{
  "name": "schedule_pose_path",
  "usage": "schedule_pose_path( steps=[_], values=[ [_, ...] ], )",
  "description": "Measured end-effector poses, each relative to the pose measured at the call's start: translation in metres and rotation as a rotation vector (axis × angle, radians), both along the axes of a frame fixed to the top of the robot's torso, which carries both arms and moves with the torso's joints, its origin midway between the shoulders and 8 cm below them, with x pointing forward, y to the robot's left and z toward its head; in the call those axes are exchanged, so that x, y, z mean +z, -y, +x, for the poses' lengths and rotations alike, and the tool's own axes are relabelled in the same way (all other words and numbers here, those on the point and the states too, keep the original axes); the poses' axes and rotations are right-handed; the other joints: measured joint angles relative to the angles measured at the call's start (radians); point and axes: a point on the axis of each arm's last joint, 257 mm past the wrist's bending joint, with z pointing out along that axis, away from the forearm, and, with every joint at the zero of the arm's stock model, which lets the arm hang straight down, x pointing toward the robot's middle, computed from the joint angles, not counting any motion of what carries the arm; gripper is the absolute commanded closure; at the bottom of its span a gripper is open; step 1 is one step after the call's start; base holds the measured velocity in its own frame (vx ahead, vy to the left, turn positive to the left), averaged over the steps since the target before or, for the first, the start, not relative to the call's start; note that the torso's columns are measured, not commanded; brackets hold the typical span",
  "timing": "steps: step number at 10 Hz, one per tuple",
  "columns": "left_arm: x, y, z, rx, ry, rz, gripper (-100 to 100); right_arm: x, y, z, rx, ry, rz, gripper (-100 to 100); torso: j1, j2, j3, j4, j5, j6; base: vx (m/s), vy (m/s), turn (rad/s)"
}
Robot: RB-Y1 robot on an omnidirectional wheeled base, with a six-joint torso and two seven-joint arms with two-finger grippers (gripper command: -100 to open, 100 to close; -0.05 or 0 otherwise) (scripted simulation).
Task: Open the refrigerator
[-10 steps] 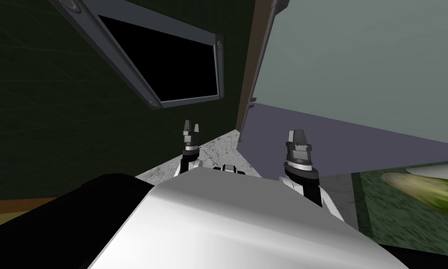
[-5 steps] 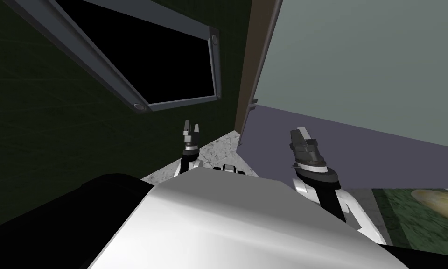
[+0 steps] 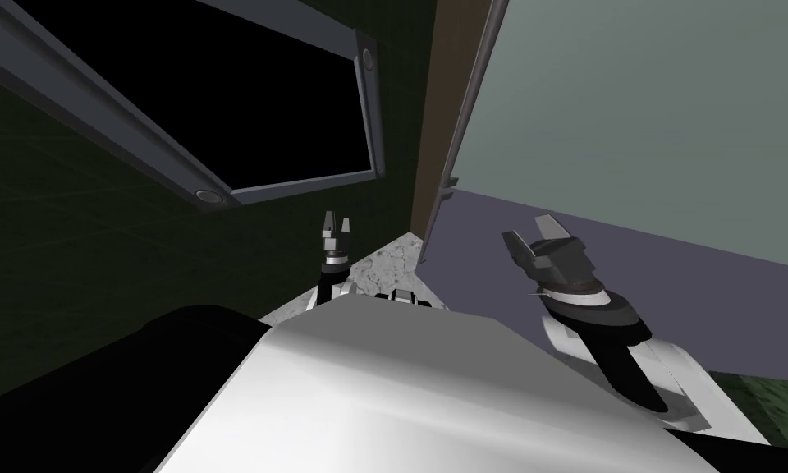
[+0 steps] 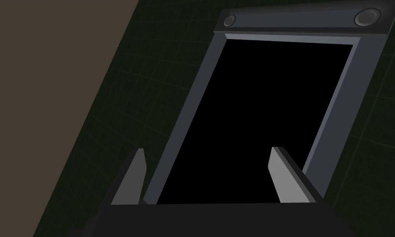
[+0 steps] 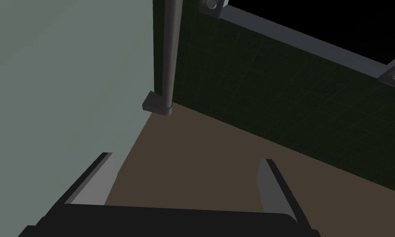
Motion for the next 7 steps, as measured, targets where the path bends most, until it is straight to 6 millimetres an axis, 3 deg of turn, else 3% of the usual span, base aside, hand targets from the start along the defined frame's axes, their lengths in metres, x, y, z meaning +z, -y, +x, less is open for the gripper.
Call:
schedule_pose_path(
  steps=[7],
  values=[
    [0.0,0.0,0.0,0.0,0.0,0.0,0,0.0047,-0.0105,0.0008,-0.125,0.157,-0.561,-100,-0.002,0.0,0.0,0.0,0.0,0.0,0.185,0.063,-0.086]
  ],
)
